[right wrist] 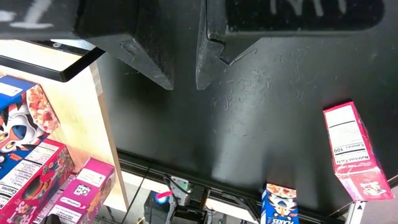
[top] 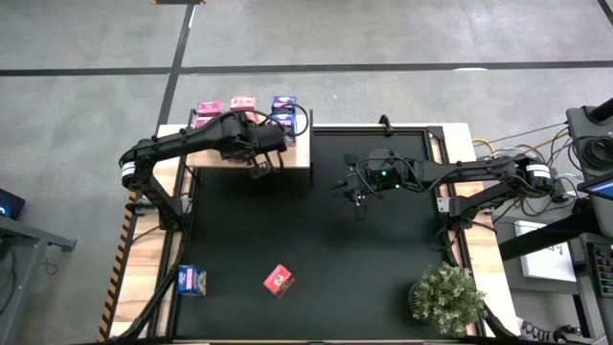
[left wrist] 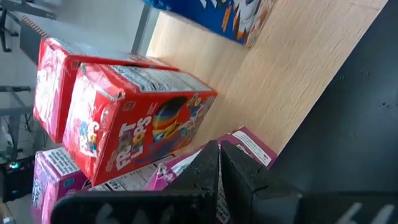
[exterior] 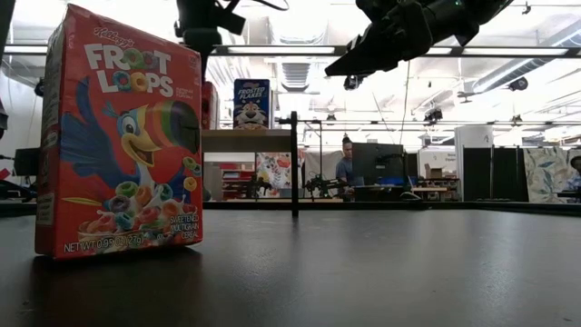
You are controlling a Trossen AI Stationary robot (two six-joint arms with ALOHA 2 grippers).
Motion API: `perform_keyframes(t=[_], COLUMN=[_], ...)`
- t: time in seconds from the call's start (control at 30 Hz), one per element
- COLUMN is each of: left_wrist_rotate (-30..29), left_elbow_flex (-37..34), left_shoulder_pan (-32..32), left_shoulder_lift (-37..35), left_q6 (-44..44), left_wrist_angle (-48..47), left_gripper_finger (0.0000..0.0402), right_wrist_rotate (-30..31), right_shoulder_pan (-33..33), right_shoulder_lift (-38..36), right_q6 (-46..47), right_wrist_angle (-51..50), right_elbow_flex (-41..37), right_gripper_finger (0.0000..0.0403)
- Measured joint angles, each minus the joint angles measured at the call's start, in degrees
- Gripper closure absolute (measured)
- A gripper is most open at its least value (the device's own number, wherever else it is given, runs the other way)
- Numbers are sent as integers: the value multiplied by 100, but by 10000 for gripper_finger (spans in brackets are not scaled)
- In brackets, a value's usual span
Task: Stack cereal on shelf
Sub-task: Align the purple cereal box with the other purple cereal box on the shelf
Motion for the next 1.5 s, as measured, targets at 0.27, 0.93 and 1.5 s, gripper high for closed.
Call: perform_keyframes(t=[0.27, 0.93, 1.5], left_wrist_rotate=[-291, -481, 2612], left_elbow_flex=[-10, -72, 1069], left_shoulder_pan=[0, 22, 56], left_shoulder_lift=[-4, -221, -209], left_q6=[-139, -248, 1841], left_wrist_angle=[-34, -79, 404], left_gripper_finger=[402, 402, 402], right_wrist_rotate=[0, 0, 0], right_shoulder_pan=[0, -1, -1], right_shoulder_lift=[0, 0, 0], right_q6=[0, 0, 17], right_wrist_angle=[0, 2, 9], right_elbow_flex=[0, 0, 0], right_gripper_finger=[344, 344, 344])
